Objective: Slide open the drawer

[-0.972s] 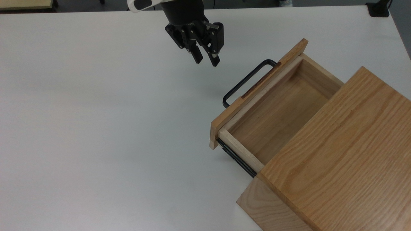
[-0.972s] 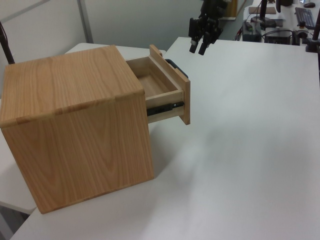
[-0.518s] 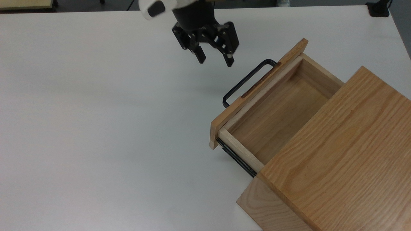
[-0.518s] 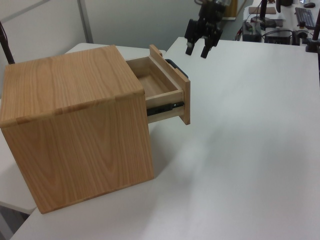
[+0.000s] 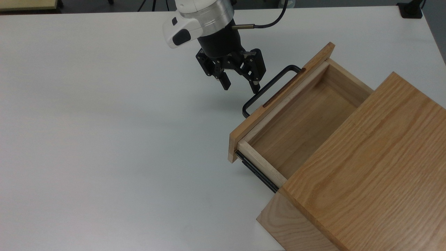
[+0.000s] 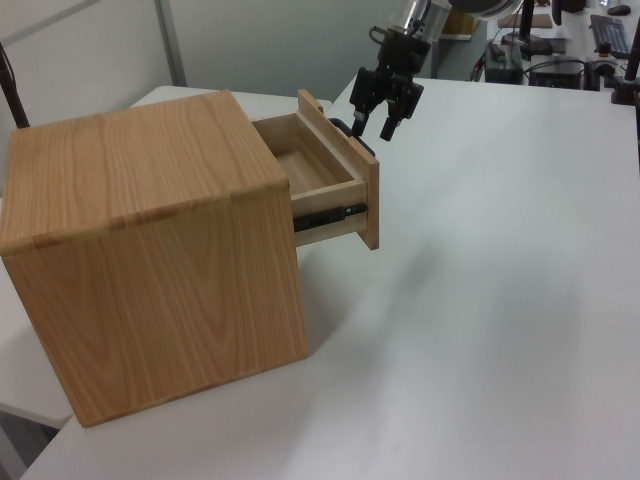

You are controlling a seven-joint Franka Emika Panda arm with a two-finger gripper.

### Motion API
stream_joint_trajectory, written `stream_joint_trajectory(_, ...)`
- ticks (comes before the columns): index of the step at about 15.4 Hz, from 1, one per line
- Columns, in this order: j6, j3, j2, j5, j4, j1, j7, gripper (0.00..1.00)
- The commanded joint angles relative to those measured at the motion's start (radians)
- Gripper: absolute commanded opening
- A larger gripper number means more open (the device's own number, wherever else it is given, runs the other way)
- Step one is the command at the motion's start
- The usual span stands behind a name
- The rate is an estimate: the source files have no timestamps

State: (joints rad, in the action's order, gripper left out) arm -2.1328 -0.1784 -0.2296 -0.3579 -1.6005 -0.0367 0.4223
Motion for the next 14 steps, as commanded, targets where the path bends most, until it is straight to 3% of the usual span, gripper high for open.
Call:
stream_joint_trajectory(1, -0.015, 0.007, 0.003, -0.041, 0.01, -0.005, -0.025, 0.79)
stream_joint_trajectory(14, -0.093, -0.012, -0.036, -0.081, 0.039, 0.006, -0.005, 0.79)
